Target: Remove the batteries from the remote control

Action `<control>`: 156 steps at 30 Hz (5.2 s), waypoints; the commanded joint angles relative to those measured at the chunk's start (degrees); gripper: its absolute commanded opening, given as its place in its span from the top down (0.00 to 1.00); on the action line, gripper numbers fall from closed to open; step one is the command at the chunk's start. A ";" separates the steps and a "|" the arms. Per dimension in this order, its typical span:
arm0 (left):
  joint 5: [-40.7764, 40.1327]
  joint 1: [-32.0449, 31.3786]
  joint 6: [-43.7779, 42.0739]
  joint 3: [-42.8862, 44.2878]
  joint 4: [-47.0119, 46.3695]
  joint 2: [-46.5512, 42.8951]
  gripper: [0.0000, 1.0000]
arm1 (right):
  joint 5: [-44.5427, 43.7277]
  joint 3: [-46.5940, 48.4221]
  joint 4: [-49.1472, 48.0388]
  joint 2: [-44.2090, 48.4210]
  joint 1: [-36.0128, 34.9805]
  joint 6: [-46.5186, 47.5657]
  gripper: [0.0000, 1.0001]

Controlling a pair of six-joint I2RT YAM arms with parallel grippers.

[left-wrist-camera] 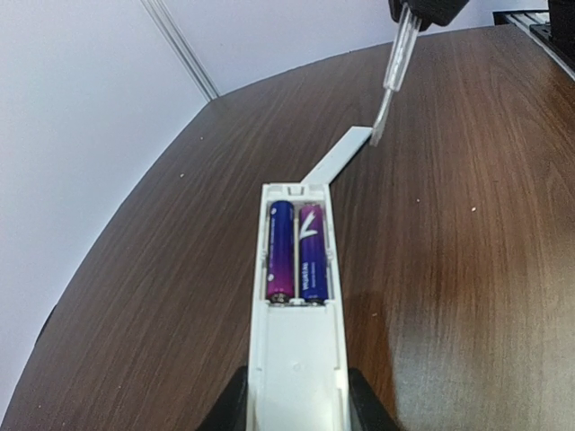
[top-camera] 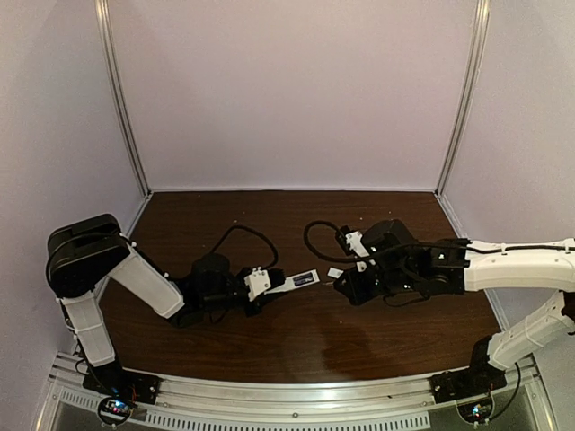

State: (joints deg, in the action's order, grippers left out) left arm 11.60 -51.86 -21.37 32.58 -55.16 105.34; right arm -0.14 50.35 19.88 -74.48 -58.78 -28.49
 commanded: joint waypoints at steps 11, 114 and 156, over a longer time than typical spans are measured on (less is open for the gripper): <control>-0.13 -0.34 -1.00 1.49 0.88 1.32 1.00 | -3.44 3.18 -4.50 -5.93 -0.46 -1.80 1.00; -1.00 -3.03 -5.00 4.25 2.77 5.39 1.00 | -5.14 -2.01 -7.84 -10.76 -0.68 -11.54 1.00; -3.07 -3.95 -5.69 5.30 3.04 7.03 1.00 | -7.46 -1.52 -8.36 -12.27 -0.92 -11.61 1.00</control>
State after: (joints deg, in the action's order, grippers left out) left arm 8.91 -55.40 -26.50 36.64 -49.58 111.42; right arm -5.48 48.31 11.64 -86.91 -59.40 -39.44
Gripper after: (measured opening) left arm 0.297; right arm 0.120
